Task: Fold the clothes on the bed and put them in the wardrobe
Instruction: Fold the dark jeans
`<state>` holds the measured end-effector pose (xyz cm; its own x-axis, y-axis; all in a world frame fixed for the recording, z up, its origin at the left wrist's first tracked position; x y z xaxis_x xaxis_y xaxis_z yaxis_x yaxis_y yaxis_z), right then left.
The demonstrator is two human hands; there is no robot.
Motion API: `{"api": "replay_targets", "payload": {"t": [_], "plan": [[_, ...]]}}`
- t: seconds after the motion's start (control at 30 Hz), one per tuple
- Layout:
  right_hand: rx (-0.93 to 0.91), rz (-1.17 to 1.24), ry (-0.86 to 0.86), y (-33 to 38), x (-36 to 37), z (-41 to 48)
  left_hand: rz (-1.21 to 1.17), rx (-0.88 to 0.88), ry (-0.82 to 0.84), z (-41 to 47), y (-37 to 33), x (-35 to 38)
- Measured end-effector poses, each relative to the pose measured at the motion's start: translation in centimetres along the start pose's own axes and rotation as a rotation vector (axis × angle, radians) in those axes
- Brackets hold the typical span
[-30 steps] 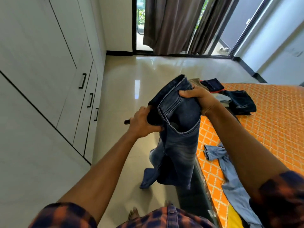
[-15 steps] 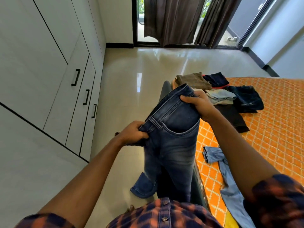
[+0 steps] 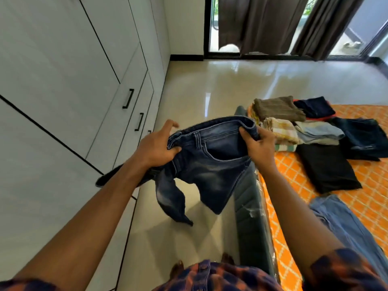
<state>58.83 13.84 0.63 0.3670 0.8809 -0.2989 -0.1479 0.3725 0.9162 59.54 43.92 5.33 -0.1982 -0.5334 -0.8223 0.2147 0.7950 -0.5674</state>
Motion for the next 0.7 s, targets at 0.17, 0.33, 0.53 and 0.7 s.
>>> {"api": "replay_targets", "payload": {"t": [0.17, 0.33, 0.53, 0.7], "plan": [[-0.114, -0.06, -0.104, 2.8, 4.1, -2.8, -0.061, -0.203, -0.105, 2.1, 0.1, -2.9], [-0.288, -0.205, 0.015, 2.5, 7.1, -5.8, -0.577, -0.471, -0.254, 3.0, 0.6, -5.2], [-0.424, -0.36, 0.246, 3.8, 11.3, -11.1, -0.87, -0.601, -0.322, 3.1, 1.4, -5.6], [-0.495, -0.418, 0.304, 5.2, 12.1, -11.6, -0.979, -0.653, -0.347, 1.9, 2.9, -6.2]]}}
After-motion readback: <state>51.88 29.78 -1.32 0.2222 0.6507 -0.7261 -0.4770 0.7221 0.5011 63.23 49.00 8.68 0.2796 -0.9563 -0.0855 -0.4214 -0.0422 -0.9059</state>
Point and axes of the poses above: each hand's wrist, its own z-axis towards the middle knuckle, its own x-axis out of the palm, y = z × x, the point moved 4 cm from there along z, towards the middle knuckle, and after that the axes turned 6 degrees about -z, right-handed, at the moved point
